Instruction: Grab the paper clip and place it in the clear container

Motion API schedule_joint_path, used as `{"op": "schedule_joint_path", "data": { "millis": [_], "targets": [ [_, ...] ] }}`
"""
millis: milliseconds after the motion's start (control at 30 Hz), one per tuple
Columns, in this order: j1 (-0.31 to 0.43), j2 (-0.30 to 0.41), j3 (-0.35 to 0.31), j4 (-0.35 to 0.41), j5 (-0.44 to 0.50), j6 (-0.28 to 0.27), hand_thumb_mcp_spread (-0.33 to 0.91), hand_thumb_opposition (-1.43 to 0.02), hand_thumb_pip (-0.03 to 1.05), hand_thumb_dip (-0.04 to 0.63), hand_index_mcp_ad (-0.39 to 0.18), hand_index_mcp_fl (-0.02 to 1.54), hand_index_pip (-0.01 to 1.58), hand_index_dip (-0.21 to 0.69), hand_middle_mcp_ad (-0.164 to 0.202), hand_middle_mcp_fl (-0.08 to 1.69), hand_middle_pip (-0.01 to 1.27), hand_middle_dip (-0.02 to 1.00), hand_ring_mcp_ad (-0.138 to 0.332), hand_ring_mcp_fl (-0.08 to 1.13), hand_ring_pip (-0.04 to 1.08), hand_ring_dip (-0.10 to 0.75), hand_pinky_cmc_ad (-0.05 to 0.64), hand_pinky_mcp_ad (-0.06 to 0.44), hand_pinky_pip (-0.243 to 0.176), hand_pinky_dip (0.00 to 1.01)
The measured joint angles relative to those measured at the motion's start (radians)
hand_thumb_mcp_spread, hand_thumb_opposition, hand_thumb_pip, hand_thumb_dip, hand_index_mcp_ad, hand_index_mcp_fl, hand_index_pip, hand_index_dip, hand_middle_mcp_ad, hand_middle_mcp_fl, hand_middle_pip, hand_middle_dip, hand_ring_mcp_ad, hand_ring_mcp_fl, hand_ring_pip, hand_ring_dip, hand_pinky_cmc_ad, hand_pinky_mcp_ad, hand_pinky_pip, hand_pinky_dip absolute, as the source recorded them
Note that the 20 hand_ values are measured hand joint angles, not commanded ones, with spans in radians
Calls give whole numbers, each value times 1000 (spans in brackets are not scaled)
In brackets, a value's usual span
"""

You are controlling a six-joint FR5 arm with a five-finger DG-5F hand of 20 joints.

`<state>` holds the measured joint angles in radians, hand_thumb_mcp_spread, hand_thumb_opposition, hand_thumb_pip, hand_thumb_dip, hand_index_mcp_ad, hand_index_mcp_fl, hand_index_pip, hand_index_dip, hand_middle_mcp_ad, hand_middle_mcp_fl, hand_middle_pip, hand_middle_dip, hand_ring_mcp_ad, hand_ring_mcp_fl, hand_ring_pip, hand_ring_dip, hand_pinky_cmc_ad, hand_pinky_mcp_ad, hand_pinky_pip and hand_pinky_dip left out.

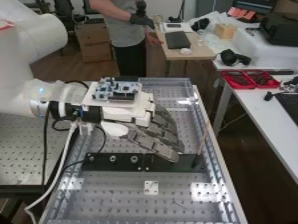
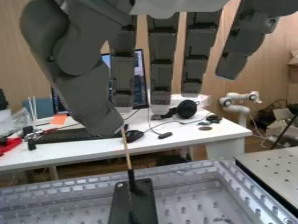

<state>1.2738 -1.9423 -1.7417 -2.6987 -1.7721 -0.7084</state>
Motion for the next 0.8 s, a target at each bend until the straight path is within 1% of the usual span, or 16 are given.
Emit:
{"op": "schedule_joint_path", "data": {
  "millis": [100, 167, 267, 333, 400, 500, 600, 667, 733, 800],
  "targets": [
    [-6, -8, 8, -2, -7, 3, 464, -827, 721, 300, -133, 342, 840, -68, 73, 426, 304, 541, 112, 360, 138, 333, 307, 262, 99, 195],
    [-11, -18, 17, -3, -15, 3, 459, -836, 721, 300, -133, 326, 857, -66, 70, 421, 284, 541, 113, 363, 155, 340, 309, 265, 99, 195],
    [-15, -29, 28, -7, -23, -4, 459, -834, 721, 300, -136, 281, 853, -66, 70, 414, 241, 541, 113, 363, 155, 340, 309, 262, 99, 195],
    [-19, -38, 35, -9, -32, -11, 459, -834, 721, 300, -133, 255, 836, -65, 70, 417, 241, 541, 113, 363, 155, 340, 311, 262, 99, 195],
    [-24, -44, 39, -8, -42, -21, 464, -848, 721, 300, -133, 260, 808, -63, 70, 419, 241, 541, 113, 363, 155, 340, 307, 262, 99, 195],
    [-34, -56, 47, -4, -65, -31, 464, -848, 721, 300, -140, 237, 757, -61, 70, 415, 276, 541, 113, 363, 143, 340, 311, 262, 99, 195],
    [-44, -68, 59, -6, -80, -36, 464, -848, 721, 300, -143, 236, 747, -61, 70, 417, 330, 541, 113, 360, 140, 340, 307, 262, 99, 195],
    [-51, -79, 70, -14, -90, -40, 471, -848, 721, 300, -152, 188, 724, -61, 72, 417, 393, 545, 115, 367, 140, 340, 307, 262, 99, 195],
    [-56, -88, 79, -20, -99, -42, 480, -846, 721, 300, -154, 176, 726, -61, 68, 428, 428, 545, 117, 394, 120, 342, 311, 264, 99, 195],
    [-61, -96, 86, -25, -107, -45, 480, -846, 721, 300, -155, 140, 691, -59, 70, 447, 456, 545, 112, 400, 124, 346, 311, 264, 99, 195]
  ]
}}
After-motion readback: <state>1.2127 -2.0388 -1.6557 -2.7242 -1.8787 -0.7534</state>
